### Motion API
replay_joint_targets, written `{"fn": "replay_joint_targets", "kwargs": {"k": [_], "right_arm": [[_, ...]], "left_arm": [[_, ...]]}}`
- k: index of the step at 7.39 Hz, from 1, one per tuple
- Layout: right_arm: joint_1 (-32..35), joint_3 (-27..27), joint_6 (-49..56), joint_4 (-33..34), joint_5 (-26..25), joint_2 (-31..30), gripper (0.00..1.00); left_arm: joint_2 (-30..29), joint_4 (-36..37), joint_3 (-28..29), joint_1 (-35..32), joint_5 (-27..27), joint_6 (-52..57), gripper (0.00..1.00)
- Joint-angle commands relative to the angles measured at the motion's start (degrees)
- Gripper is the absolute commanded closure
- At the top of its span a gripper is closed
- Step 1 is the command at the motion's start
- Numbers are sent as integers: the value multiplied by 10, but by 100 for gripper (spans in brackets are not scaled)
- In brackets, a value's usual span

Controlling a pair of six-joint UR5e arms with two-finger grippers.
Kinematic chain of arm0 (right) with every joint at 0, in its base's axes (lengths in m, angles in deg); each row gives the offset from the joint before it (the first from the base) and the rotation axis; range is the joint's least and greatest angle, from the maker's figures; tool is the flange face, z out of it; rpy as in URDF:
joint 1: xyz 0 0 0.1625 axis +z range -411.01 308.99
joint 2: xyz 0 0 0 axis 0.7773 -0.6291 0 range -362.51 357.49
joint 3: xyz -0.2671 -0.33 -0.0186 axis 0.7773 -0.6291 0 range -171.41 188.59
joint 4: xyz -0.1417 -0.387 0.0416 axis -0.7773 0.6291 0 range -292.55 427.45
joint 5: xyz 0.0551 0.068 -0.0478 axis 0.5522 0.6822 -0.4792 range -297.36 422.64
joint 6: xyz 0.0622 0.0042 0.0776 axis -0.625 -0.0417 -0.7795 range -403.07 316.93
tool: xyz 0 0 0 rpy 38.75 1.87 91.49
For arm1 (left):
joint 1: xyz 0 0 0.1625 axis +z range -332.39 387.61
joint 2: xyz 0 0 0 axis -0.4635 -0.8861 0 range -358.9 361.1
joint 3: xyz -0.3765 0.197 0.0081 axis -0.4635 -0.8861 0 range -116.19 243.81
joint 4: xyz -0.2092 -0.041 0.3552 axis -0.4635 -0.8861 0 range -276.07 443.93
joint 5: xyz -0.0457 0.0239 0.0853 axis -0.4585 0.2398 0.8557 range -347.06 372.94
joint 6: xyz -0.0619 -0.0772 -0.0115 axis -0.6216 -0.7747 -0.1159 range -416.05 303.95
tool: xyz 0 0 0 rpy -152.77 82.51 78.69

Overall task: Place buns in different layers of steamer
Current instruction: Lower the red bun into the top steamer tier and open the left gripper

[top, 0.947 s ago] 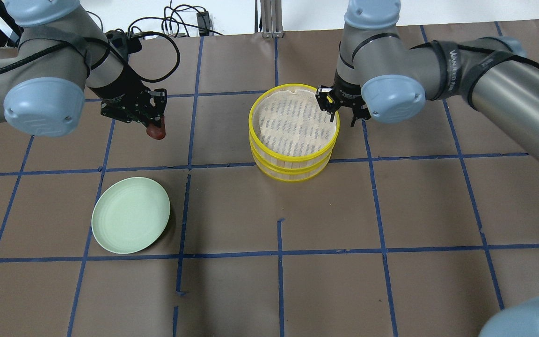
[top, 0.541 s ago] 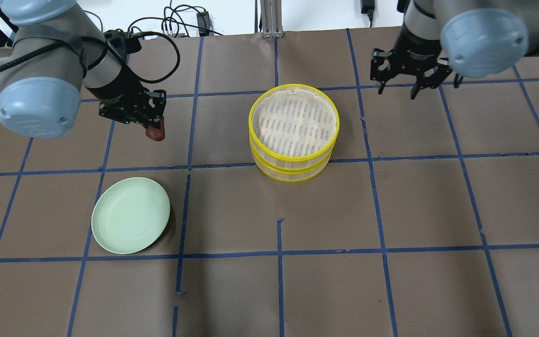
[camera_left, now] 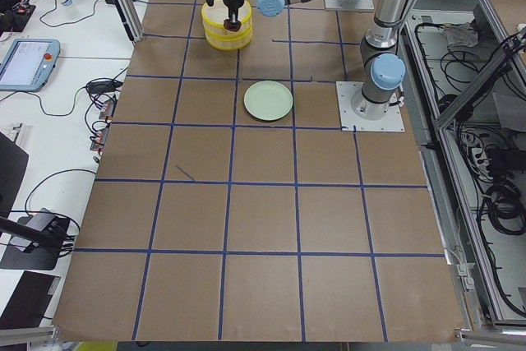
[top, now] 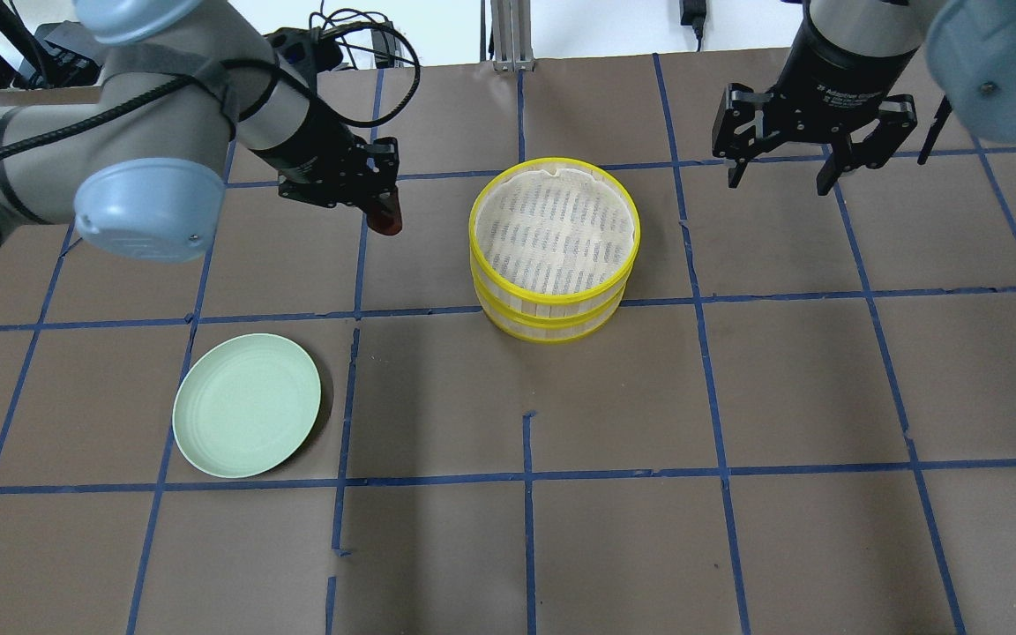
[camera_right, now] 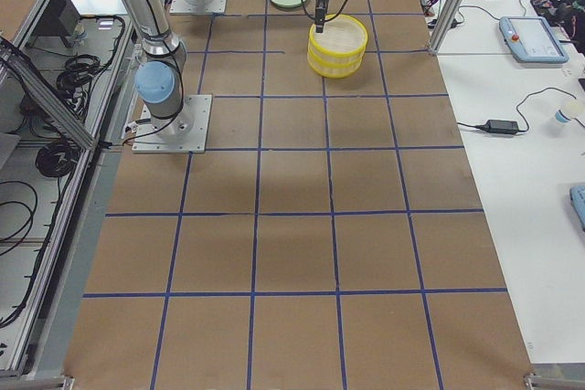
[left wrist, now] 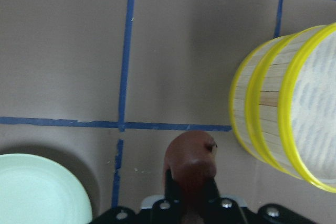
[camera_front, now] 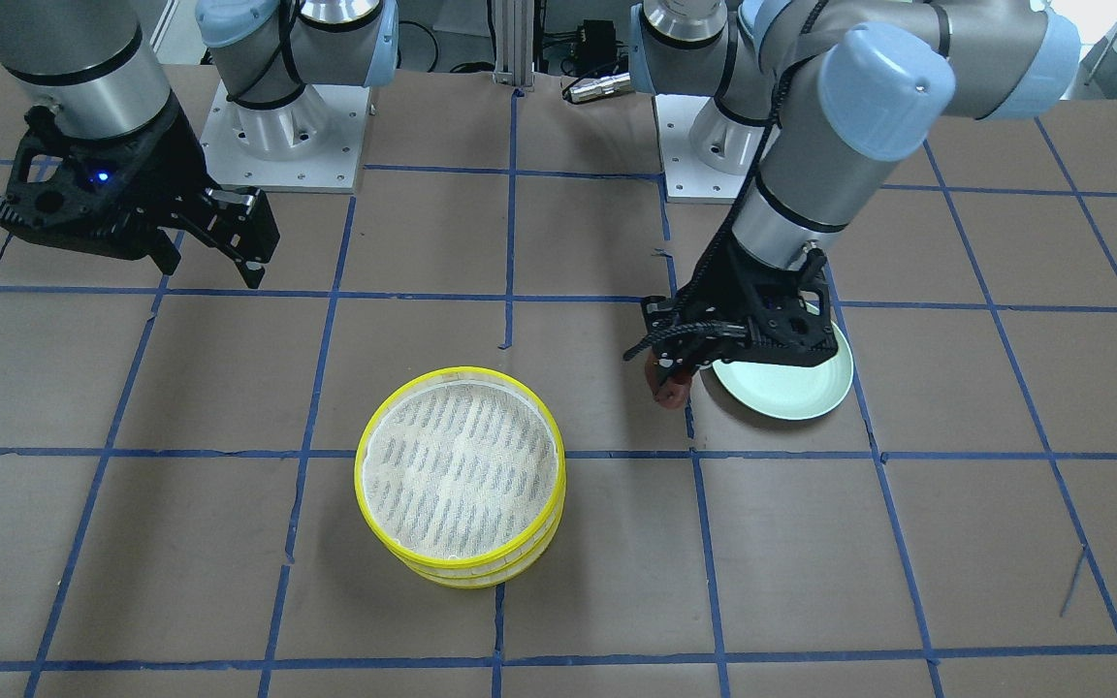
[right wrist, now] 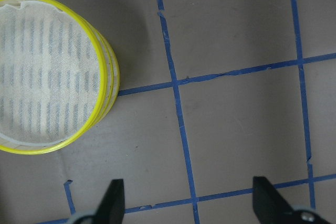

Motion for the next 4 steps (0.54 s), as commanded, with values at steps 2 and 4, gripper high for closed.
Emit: {"fn": "replay_joint_targets", "kwargs": {"k": [2, 4], "right_arm": [[-8, 5, 64, -3, 22, -12, 0], [-8, 0, 104, -6, 19, -33, 0]], "left_arm": [[-66, 74, 27, -75, -6, -115, 75], [-106, 131, 46, -93, -9, -169, 75]]}}
